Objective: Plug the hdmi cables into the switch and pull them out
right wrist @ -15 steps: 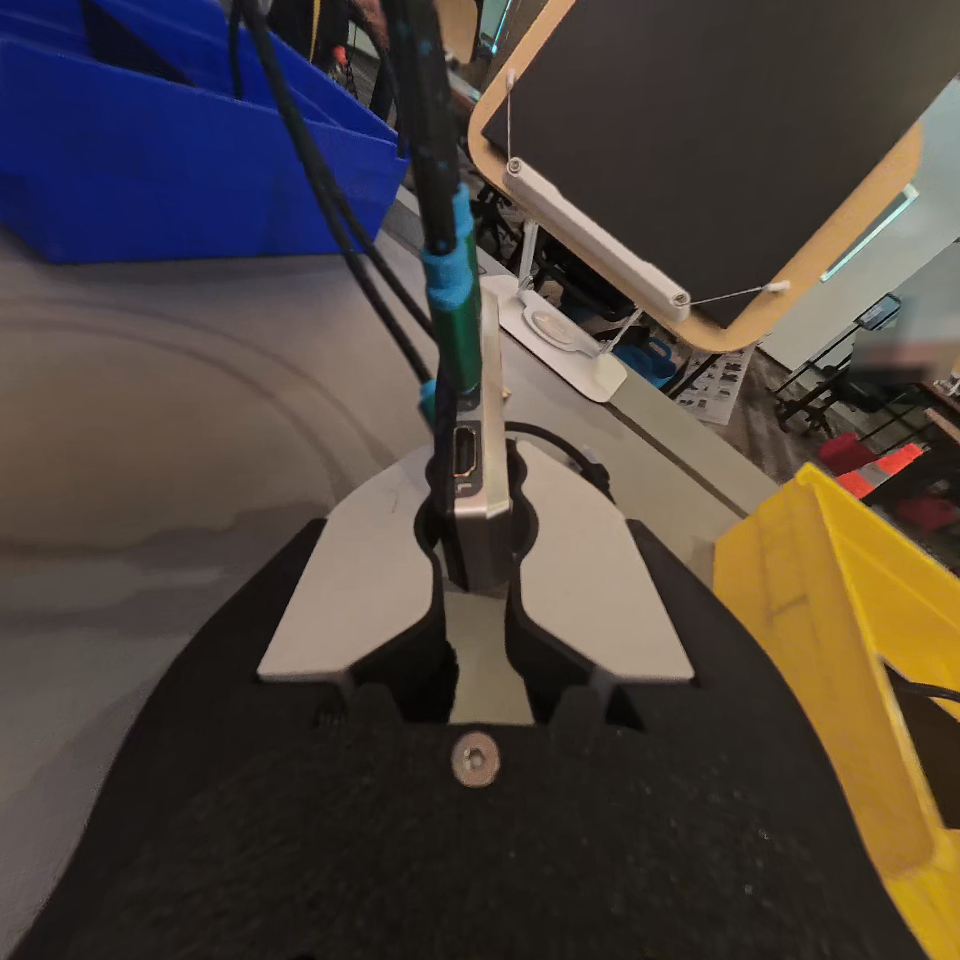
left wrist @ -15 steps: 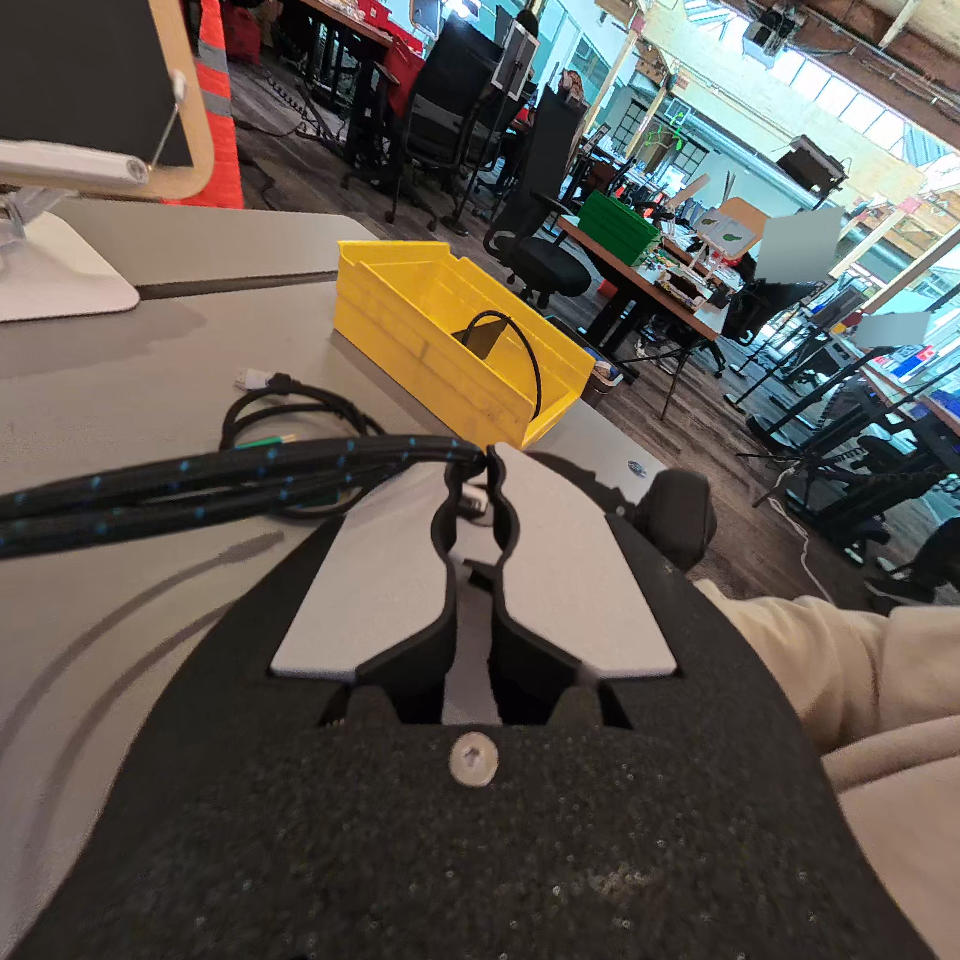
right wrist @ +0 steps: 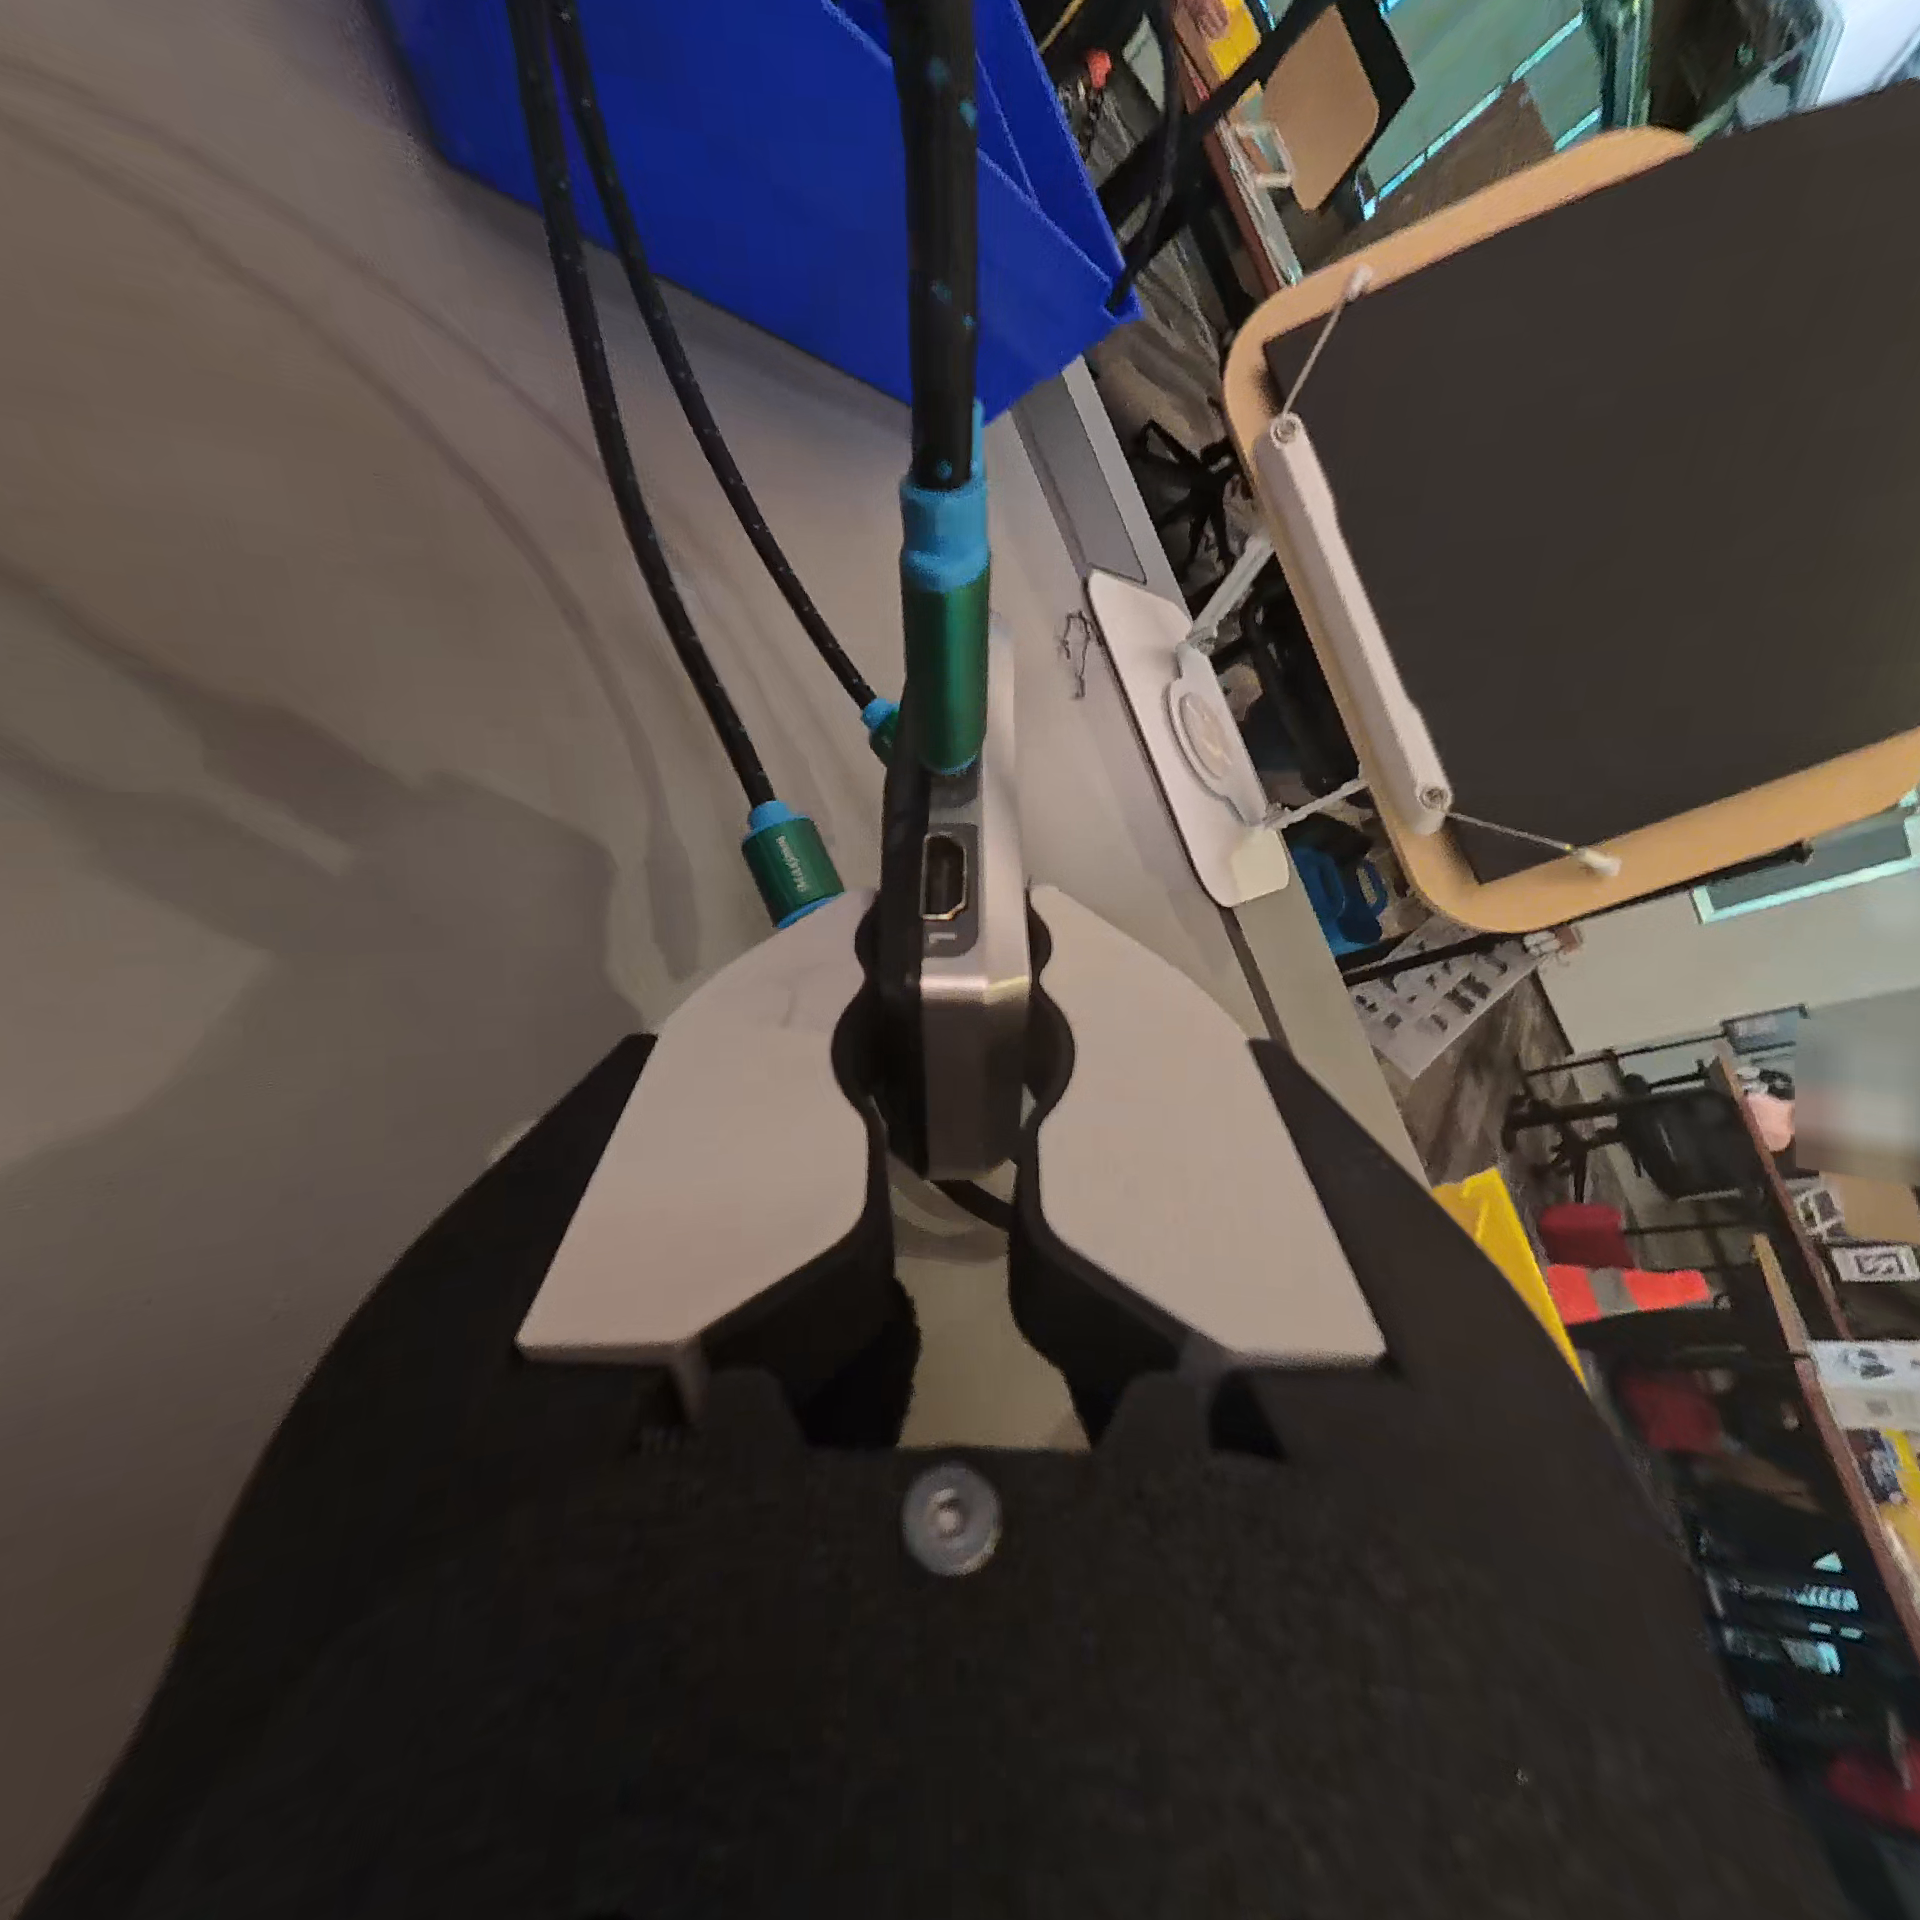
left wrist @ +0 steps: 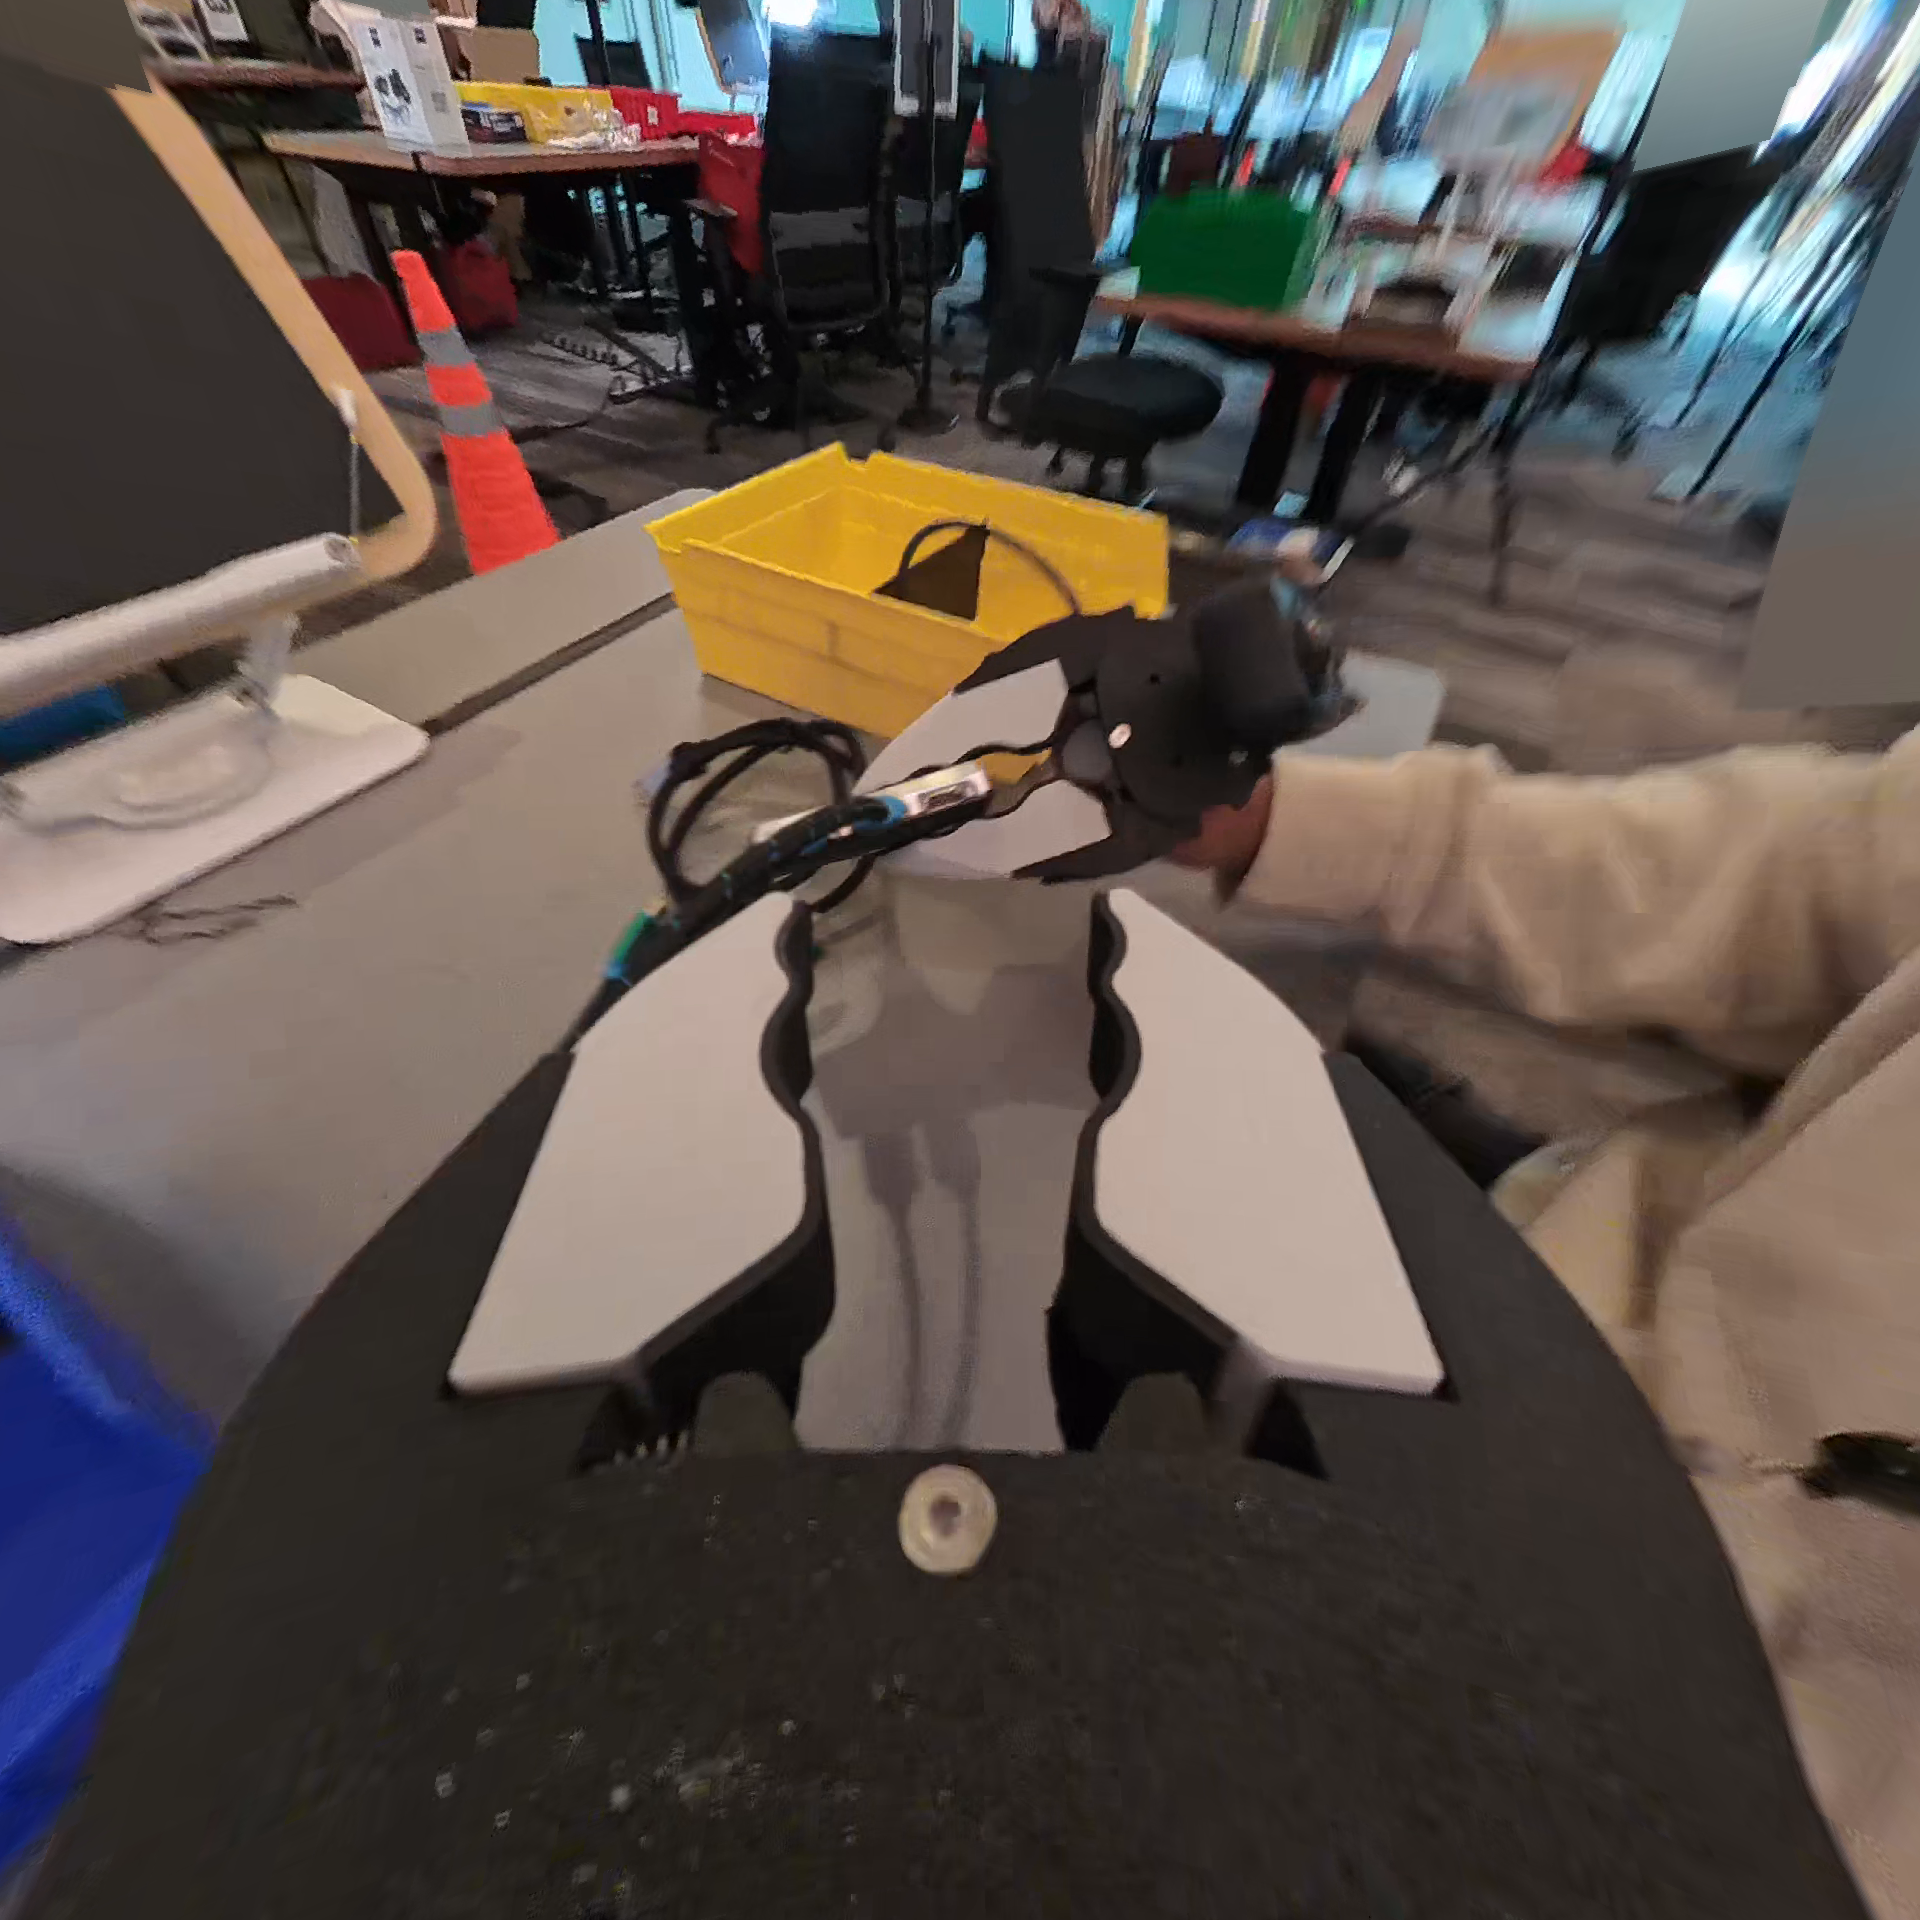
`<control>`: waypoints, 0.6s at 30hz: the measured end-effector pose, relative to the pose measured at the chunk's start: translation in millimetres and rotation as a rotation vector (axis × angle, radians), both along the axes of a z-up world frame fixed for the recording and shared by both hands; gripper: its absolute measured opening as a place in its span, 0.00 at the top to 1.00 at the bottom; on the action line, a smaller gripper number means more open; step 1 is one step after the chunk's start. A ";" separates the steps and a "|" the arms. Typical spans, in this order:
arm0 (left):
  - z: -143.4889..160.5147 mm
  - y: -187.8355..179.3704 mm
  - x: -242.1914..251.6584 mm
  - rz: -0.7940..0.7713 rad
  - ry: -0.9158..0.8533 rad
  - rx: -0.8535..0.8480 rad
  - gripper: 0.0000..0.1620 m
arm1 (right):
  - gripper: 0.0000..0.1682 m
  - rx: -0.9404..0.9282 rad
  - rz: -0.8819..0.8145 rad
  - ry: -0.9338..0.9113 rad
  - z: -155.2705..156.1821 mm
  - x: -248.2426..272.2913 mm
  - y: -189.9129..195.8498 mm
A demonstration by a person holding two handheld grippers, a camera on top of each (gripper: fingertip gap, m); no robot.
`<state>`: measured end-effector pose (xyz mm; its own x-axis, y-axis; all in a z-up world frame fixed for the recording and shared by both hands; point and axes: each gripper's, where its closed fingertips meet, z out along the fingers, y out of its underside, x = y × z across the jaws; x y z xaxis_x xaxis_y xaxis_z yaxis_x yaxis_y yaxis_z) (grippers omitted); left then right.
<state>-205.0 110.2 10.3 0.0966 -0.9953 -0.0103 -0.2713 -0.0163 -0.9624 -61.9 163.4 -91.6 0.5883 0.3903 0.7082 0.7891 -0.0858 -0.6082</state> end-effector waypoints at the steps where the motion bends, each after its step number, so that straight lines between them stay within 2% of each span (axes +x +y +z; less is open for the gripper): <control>1: -10.0 1.9 1.9 0.028 0.035 0.065 0.69 | 0.87 0.000 0.013 -0.002 -0.8 -2.7 -1.9; 3: -36.7 6.0 10.2 0.088 0.071 0.109 0.69 | 0.87 -0.001 0.016 0.001 -0.6 -6.6 -4.1; 4: -48.8 3.8 16.1 0.110 0.067 0.064 0.71 | 0.87 0.010 -0.001 -0.004 0.7 -6.0 -3.9; 6: -61.9 -8.6 32.8 0.133 -0.029 -0.102 0.81 | 0.87 0.019 -0.014 0.002 1.4 -6.9 -4.0; 8: -72.8 -6.0 46.7 0.220 -0.083 -0.206 0.81 | 0.87 0.053 -0.015 -0.005 1.9 -8.7 -4.7; 11: -72.7 5.0 65.0 0.278 -0.152 -0.285 0.72 | 0.87 0.073 -0.013 -0.022 -0.3 -12.3 -6.4; 18: -68.3 10.7 90.8 0.278 -0.214 -0.205 0.75 | 0.87 0.044 0.022 -0.005 -7.2 -18.2 -7.8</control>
<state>-114.3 120.9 -58.0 0.3404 -0.9104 0.2350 -0.0236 -0.2581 -0.9658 -80.1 155.6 -98.8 0.5761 0.3720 0.7278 0.7937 -0.0417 -0.6069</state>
